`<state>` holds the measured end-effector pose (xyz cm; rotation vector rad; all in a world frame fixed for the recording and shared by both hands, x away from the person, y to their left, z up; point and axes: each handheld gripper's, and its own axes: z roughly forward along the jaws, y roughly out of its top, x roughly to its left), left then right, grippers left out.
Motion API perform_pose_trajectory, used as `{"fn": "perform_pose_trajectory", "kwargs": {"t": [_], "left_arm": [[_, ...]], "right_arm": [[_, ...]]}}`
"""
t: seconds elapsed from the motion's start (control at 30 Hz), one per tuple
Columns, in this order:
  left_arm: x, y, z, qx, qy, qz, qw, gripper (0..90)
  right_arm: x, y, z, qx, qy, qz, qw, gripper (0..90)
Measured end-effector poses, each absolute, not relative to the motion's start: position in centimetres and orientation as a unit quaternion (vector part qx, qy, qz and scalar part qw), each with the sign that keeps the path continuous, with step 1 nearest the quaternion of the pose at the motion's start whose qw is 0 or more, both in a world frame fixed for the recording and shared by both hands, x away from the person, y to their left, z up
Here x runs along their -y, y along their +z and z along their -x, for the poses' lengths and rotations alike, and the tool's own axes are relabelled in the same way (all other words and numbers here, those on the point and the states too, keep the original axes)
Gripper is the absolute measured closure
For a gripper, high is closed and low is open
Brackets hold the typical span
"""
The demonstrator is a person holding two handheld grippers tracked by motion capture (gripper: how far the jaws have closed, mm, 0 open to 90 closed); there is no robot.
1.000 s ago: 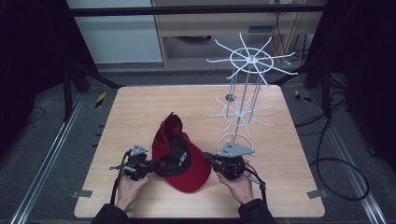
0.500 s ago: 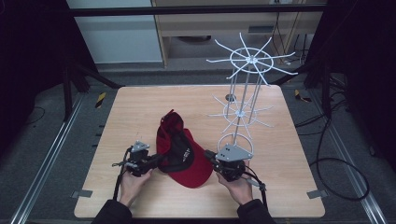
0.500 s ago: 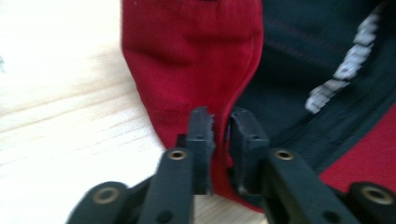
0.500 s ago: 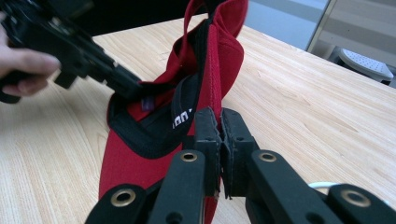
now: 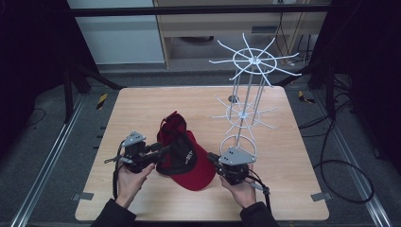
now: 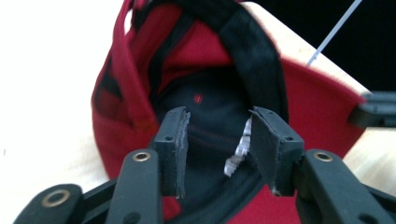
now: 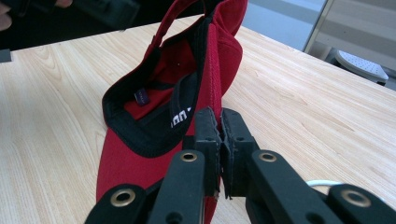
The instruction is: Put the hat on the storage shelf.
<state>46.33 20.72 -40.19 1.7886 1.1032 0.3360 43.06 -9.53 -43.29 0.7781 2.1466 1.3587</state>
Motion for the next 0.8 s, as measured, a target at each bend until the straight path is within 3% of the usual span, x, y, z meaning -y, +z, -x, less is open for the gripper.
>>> {"fn": "perform_pose_trajectory", "kwargs": {"t": [0.33, 0.57, 0.7, 0.8], "left_arm": [[-17.3, -38.1, -48.6, -0.449, 0.144, -0.732, 0.491, 44.4], [-14.6, -37.9, -50.0, -0.453, 0.156, -0.741, 0.471, 42.7], [-13.8, -38.4, -50.8, -0.462, 0.157, -0.747, 0.452, 47.1], [-13.6, -38.7, -51.2, -0.471, 0.153, -0.744, 0.447, 58.4]], "right_arm": [[9.5, -43.3, -43.1, -0.784, 0.498, -0.284, 0.239, 86.8], [9.4, -43.2, -43.0, -0.784, 0.502, -0.281, 0.235, 86.7], [9.4, -43.1, -42.8, -0.784, 0.505, -0.276, 0.232, 86.7], [9.2, -43.1, -42.7, -0.785, 0.506, -0.274, 0.229, 86.7]]}}
